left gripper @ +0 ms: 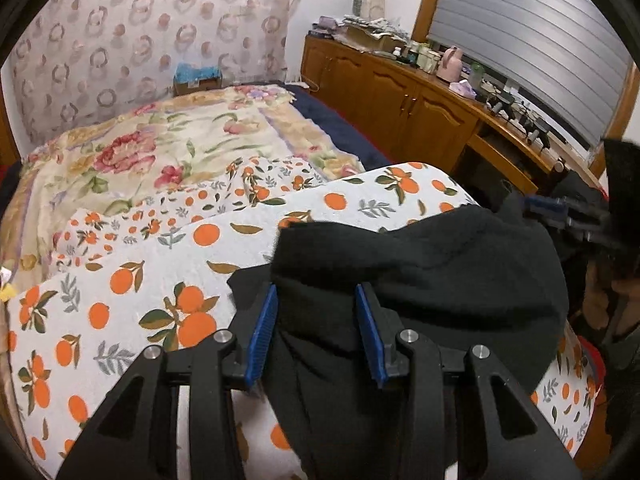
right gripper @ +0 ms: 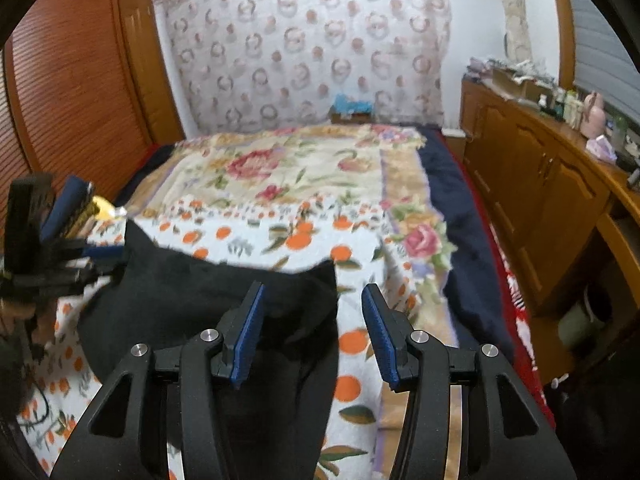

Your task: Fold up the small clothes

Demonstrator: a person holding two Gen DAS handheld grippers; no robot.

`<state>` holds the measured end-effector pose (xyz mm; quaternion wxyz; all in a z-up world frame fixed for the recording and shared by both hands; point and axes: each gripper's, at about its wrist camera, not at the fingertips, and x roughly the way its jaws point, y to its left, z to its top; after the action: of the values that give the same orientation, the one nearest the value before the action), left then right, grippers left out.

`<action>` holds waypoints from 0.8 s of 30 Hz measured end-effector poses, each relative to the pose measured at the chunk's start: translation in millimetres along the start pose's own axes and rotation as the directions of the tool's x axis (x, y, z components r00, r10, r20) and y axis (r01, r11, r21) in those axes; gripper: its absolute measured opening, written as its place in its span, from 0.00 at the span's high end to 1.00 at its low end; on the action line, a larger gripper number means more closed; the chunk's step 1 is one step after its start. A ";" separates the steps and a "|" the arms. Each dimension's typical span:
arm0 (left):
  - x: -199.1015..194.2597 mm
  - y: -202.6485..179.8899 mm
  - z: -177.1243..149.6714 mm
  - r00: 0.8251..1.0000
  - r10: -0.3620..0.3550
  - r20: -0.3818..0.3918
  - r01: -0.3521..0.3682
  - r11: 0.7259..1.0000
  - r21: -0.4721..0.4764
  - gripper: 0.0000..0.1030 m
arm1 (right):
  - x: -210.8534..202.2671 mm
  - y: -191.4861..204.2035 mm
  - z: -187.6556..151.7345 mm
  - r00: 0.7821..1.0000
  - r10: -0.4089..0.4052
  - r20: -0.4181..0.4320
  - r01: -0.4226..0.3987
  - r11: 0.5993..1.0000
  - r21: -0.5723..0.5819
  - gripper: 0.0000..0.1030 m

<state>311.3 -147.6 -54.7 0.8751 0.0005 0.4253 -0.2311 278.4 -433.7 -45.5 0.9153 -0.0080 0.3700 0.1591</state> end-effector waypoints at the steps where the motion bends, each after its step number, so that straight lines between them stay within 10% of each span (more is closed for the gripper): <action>1: 1.4 2.4 0.0 1.000 -0.015 0.002 0.015 1.000 -0.007 0.62 | 6.5 -0.1 -1.6 1.000 0.017 -0.016 -0.017 1.000 0.001 0.51; 5: 1.8 1.2 -2.9 0.999 -0.050 -0.009 0.050 0.999 0.014 0.86 | 24.3 -2.9 -4.4 0.996 0.079 -0.041 -0.079 0.997 -0.004 0.53; 10: -20.4 0.8 -1.9 0.996 -0.043 0.075 0.042 0.999 0.014 0.91 | 25.9 -1.8 -2.8 0.985 0.171 -0.015 -0.171 0.985 -0.029 0.95; 24: 7.3 23.4 -2.4 0.998 0.068 0.009 -0.068 0.997 -0.028 0.79 | 27.5 -3.3 6.4 0.999 -0.038 0.003 0.038 0.999 0.007 0.95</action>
<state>322.9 -129.2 -66.2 0.8844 0.0016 0.4240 -0.1952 302.2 -428.1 -59.8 0.9187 -0.0117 0.3690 0.1403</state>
